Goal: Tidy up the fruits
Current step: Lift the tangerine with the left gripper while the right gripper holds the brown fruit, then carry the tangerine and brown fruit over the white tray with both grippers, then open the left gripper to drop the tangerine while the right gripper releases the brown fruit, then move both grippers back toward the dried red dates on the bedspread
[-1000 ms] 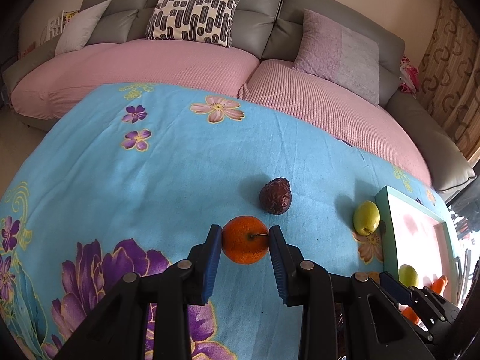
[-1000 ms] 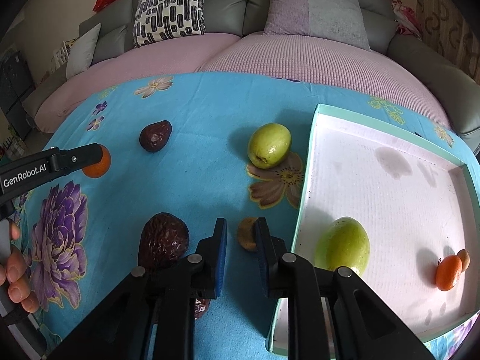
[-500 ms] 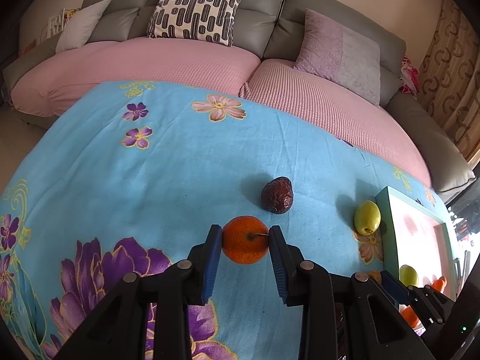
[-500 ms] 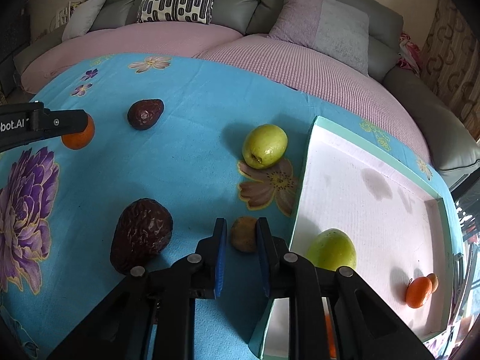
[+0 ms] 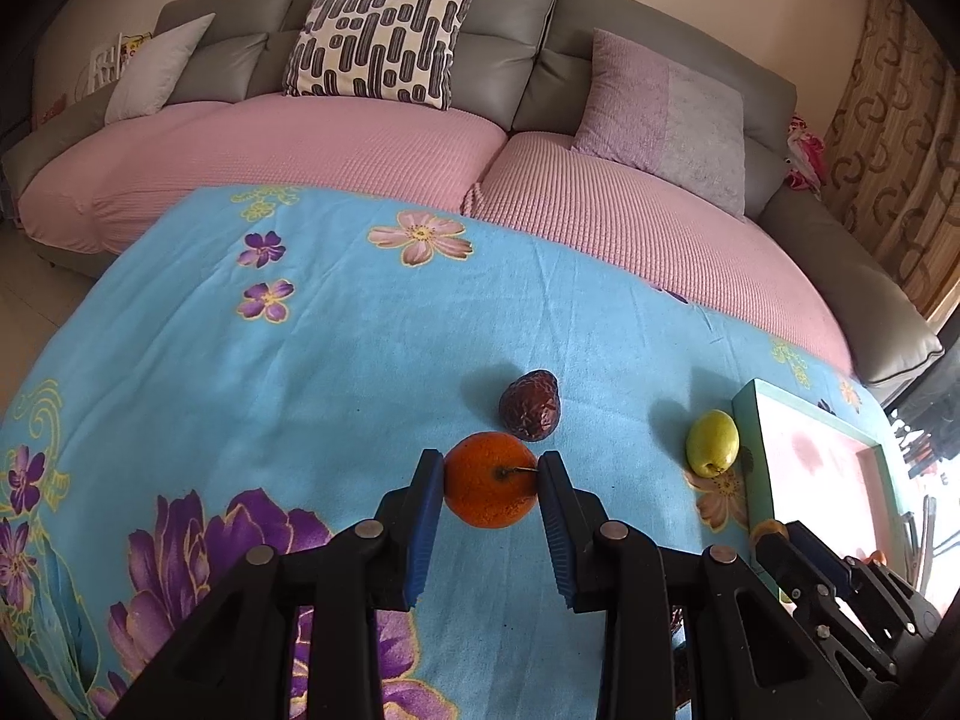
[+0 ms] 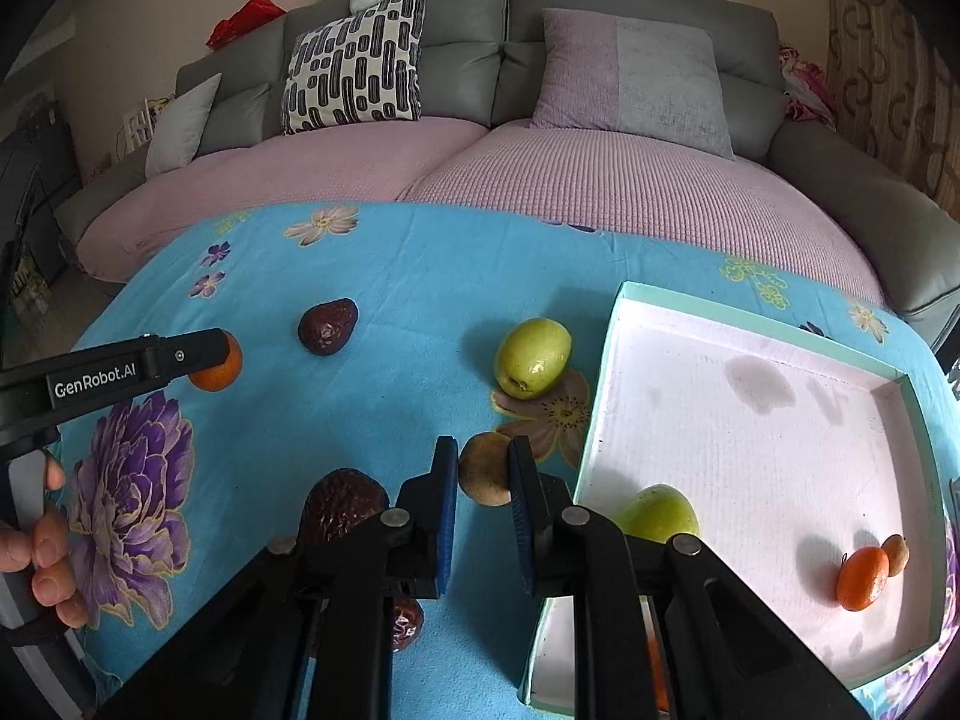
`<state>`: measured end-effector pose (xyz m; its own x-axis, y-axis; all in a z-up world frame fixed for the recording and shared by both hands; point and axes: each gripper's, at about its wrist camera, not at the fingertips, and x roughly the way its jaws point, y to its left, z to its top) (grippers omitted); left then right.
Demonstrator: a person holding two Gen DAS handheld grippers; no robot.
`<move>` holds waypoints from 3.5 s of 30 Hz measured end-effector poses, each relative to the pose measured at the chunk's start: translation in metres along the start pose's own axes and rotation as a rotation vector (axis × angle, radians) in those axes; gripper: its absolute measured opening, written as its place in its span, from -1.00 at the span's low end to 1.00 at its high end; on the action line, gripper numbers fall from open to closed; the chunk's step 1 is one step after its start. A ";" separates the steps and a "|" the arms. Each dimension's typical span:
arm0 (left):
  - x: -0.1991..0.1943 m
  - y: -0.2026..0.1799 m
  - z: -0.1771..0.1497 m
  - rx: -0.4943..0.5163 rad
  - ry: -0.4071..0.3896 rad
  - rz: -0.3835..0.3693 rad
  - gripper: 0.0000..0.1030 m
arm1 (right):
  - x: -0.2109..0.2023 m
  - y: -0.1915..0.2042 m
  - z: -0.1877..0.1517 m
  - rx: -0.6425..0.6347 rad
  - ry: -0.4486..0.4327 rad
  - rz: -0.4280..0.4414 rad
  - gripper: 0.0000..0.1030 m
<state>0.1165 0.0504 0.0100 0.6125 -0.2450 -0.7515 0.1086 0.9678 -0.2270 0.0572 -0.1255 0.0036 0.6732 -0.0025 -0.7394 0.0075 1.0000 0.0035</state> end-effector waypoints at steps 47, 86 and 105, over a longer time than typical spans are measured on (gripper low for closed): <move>0.070 -0.223 -0.038 0.469 0.157 -0.216 -0.33 | -0.008 -0.177 -0.027 0.387 0.039 -0.293 -0.65; 0.019 -0.154 -0.015 0.343 0.074 -0.125 -0.06 | -0.017 -0.163 -0.025 0.357 0.094 -0.315 -0.04; 0.012 -0.039 -0.006 0.142 0.035 0.154 0.74 | -0.024 -0.136 -0.017 0.301 0.067 -0.287 0.78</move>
<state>0.1149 0.0093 0.0061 0.6032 -0.0932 -0.7921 0.1267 0.9917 -0.0202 0.0273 -0.2618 0.0093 0.5627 -0.2704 -0.7812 0.4106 0.9116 -0.0198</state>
